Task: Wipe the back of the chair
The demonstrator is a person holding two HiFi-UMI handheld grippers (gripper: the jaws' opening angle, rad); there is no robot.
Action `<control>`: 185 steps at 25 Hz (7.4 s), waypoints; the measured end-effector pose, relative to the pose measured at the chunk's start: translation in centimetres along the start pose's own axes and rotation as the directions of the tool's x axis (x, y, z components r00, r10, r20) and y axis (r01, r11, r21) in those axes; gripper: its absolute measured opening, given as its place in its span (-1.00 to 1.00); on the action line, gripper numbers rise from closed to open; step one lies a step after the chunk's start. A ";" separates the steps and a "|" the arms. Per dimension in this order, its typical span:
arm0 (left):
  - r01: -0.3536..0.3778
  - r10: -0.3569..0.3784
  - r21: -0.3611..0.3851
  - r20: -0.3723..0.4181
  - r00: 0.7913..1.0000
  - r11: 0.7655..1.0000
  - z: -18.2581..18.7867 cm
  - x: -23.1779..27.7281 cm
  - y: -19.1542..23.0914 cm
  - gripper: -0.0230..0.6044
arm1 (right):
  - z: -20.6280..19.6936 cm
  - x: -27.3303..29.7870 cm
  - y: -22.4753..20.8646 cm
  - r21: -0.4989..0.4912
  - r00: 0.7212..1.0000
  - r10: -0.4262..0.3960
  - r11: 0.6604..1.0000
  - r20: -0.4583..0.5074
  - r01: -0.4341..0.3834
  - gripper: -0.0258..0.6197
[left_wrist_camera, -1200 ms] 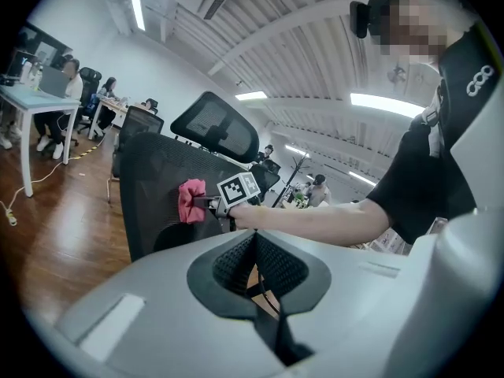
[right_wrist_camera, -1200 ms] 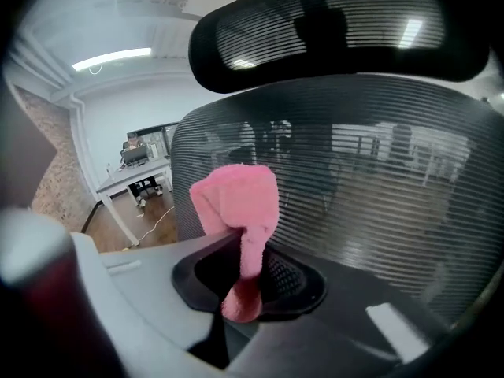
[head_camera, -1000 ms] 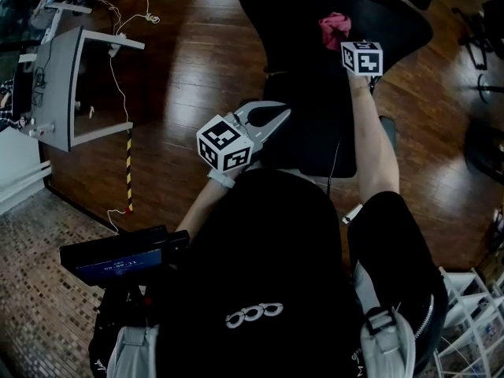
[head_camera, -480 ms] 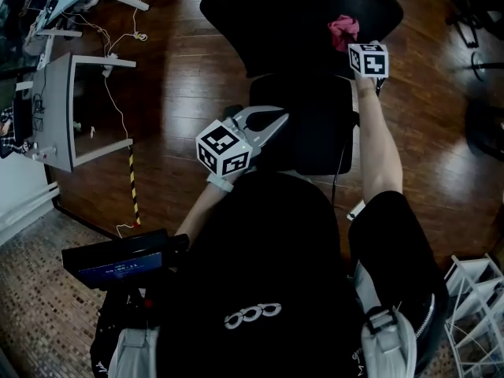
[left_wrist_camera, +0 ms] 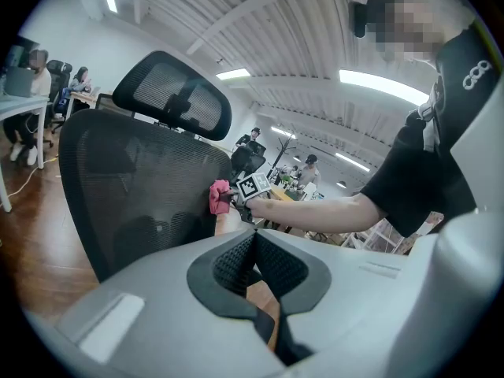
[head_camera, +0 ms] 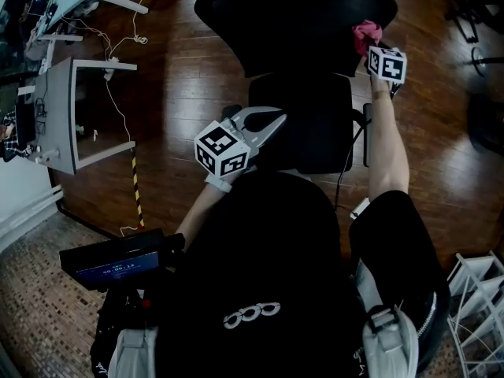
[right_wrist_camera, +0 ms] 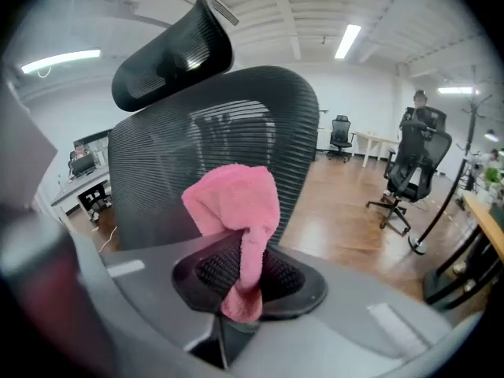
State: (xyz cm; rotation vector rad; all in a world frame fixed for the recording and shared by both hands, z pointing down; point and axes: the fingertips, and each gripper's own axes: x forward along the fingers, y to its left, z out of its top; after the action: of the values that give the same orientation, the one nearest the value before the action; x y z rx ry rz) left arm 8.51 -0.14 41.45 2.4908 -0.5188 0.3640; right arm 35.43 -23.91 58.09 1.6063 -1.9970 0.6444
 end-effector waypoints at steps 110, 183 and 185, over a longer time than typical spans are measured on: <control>-0.099 0.093 -0.099 -0.062 0.994 0.990 -9.8 -9.8 13.1 -0.96 | -6.3 9.9 32.6 -0.108 0.940 0.333 0.935 -0.071 -0.339 -0.78; -0.070 0.062 -0.105 -0.080 0.995 0.992 -9.7 -3.1 15.9 -0.96 | -12.6 11.4 34.2 -0.026 0.987 0.134 0.990 -0.092 -0.137 -0.78; -0.085 0.076 -0.110 -0.076 0.994 0.990 -10.0 -4.4 16.5 -0.96 | -12.4 11.8 36.3 -0.011 0.985 0.153 0.988 -0.085 -0.155 -0.78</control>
State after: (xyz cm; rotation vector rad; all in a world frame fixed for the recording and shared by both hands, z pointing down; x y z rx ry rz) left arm -4.07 -5.75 55.68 2.3442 -0.5953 0.4417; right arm -1.27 -17.73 73.13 1.4004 -2.0725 0.7376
